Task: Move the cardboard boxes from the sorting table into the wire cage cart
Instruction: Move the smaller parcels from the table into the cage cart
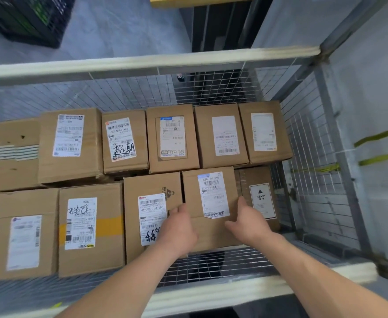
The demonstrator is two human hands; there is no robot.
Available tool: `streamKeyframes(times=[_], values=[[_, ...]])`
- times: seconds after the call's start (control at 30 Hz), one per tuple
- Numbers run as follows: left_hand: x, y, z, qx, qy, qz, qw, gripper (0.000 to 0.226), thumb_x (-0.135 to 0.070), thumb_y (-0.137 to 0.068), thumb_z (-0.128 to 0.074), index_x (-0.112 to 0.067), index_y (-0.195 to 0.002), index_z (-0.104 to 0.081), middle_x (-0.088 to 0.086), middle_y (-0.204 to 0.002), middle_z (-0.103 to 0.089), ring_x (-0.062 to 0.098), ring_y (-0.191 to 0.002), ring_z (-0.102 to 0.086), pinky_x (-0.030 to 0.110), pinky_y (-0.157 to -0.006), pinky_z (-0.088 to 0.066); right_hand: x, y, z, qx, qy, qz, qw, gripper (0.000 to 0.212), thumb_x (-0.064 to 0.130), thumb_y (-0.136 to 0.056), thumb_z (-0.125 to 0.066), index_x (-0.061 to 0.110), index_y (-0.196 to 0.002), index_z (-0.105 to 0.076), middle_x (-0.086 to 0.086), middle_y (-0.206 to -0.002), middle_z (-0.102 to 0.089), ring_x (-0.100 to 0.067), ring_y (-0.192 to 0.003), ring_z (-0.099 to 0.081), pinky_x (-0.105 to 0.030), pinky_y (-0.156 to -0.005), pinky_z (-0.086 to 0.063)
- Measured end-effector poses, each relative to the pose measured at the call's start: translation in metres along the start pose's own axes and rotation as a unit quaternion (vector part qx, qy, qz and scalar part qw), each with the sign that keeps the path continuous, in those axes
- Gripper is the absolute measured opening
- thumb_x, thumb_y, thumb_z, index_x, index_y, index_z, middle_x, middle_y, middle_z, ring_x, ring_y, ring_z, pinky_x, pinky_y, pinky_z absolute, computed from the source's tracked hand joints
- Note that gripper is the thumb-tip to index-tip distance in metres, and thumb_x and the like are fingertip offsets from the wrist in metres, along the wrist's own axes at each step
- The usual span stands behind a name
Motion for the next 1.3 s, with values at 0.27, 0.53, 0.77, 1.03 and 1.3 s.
streamKeyframes(times=[0.27, 0.53, 0.77, 1.03, 1.3], values=[[-0.051, 0.051, 0.068, -0.036, -0.14, -0.105, 0.984, 0.064, -0.036, -0.091, -0.062, -0.015, -0.147, -0.038, 0.004, -0.144, -0.042, 0.026, -0.129, -0.043, 0.039, -0.101, -0.045, 0.029, 0.076, 0.064, -0.077, -0.023, 0.028, 0.996, 0.048, 0.038, -0.09, -0.066, 0.018, -0.131, -0.051, -0.003, -0.127, -0.061, -0.024, -0.109, -0.062, -0.04, -0.089, -0.055], [-0.119, 0.149, 0.141, -0.1, -0.237, -0.273, 0.927, 0.062, -0.042, -0.087, -0.061, -0.018, -0.142, -0.042, 0.002, -0.145, -0.042, 0.023, -0.135, -0.037, 0.041, -0.108, -0.04, 0.047, 0.206, 0.129, -0.201, -0.051, 0.002, 0.978, 0.058, 0.039, -0.095, -0.061, 0.013, -0.144, -0.042, -0.006, -0.153, -0.043, -0.023, -0.14, -0.041, -0.039, -0.109, -0.04], [-0.188, 0.253, 0.159, -0.12, -0.285, -0.428, 0.849, 0.064, -0.05, -0.088, -0.06, -0.02, -0.141, -0.044, 0.0, -0.145, -0.045, 0.02, -0.135, -0.04, 0.041, -0.109, -0.04, 0.025, 0.326, 0.152, -0.285, -0.085, -0.064, 0.953, 0.061, 0.046, -0.092, -0.058, 0.017, -0.142, -0.04, -0.004, -0.142, -0.054, -0.026, -0.128, -0.052, -0.042, -0.098, -0.047], [-0.258, 0.351, 0.105, -0.112, -0.337, -0.548, 0.758, 0.067, -0.059, -0.085, -0.057, -0.018, -0.137, -0.047, 0.002, -0.144, -0.044, 0.023, -0.136, -0.037, 0.044, -0.108, -0.04, -0.059, 0.446, 0.15, -0.35, -0.115, -0.169, 0.914, 0.077, 0.054, -0.093, -0.057, 0.022, -0.156, -0.03, 0.0, -0.156, -0.044, -0.022, -0.141, -0.042, -0.035, -0.107, -0.04], [-0.315, 0.44, 0.011, -0.097, -0.359, -0.63, 0.682, 0.078, -0.074, -0.081, -0.053, -0.021, -0.138, -0.046, 0.0, -0.141, -0.048, 0.021, -0.134, -0.04, 0.042, -0.106, -0.041, -0.146, 0.559, 0.103, -0.386, -0.168, -0.258, 0.87, 0.055, 0.058, -0.089, -0.056, 0.03, -0.136, -0.049, 0.001, -0.136, -0.061, -0.024, -0.124, -0.057, -0.039, -0.095, -0.049]])
Point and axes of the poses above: each hand's wrist, its own y-axis away from the middle knuckle, its own z-axis out of the back of the hand, x = y × z, the point moved 7 cm from there along -y, towards the middle knuckle
